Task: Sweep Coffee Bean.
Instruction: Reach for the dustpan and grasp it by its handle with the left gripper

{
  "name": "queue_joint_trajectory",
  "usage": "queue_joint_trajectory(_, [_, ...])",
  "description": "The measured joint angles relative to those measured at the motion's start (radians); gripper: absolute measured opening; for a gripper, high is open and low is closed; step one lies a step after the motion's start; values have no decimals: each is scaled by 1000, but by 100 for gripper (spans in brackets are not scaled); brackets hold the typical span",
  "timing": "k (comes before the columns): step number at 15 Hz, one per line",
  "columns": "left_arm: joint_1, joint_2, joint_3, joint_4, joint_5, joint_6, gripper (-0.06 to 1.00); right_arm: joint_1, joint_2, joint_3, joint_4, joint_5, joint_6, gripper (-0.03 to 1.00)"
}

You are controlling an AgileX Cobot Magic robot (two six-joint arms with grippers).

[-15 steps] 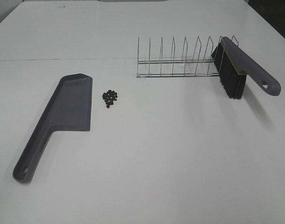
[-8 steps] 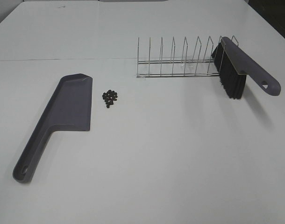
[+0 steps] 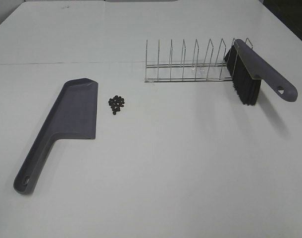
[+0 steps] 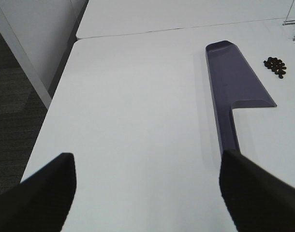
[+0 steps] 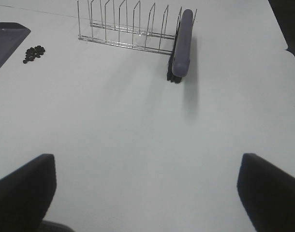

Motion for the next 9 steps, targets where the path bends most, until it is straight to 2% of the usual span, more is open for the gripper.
queue_joint_trajectory(9, [0,0,0,0,0,0,75,0,0,0,0,0,0,87])
